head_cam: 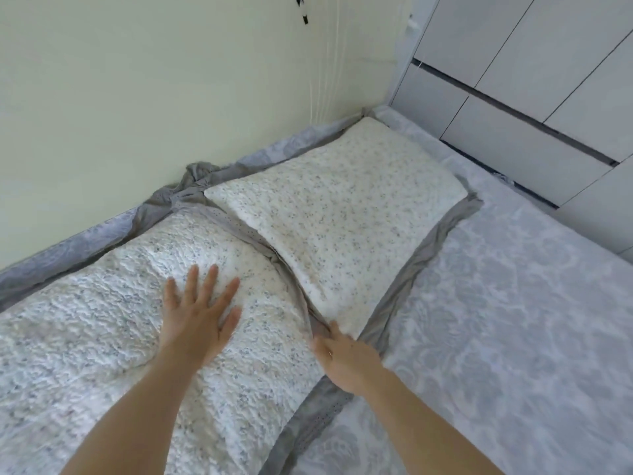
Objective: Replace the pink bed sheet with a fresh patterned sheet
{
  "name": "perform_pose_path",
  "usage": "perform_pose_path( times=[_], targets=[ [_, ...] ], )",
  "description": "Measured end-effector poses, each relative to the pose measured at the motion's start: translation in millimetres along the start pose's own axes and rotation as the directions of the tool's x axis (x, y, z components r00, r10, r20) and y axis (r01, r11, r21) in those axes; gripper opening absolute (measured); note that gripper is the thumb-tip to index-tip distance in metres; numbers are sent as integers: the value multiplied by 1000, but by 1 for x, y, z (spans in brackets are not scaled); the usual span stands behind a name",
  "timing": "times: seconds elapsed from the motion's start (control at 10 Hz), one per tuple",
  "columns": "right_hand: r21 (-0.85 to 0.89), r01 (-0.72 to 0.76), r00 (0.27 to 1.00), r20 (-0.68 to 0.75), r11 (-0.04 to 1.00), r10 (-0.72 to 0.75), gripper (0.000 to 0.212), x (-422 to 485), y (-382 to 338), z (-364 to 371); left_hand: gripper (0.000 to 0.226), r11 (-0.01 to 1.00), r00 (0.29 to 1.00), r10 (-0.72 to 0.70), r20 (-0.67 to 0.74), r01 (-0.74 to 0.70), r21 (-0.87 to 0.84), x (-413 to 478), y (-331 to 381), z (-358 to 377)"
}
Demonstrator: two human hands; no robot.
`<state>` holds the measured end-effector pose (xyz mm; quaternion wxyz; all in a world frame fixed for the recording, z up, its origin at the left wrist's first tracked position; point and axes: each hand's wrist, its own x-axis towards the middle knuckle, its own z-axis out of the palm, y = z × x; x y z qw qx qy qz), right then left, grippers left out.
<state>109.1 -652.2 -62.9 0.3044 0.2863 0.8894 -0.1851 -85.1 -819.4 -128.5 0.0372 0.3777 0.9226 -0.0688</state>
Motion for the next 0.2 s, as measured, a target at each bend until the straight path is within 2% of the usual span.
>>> perform_pose_path(
  times=[0.1,0.2],
  targets=[
    [130,14,984,-179,991,10,53,-70,10,-13,61,1000,983,-25,183,23,12,-34,11,-14],
    [224,59,929,-368,973,28,46,-130,22,-40,63,994,935,-99,340,108,-9,-71,12,-59]
  ],
)
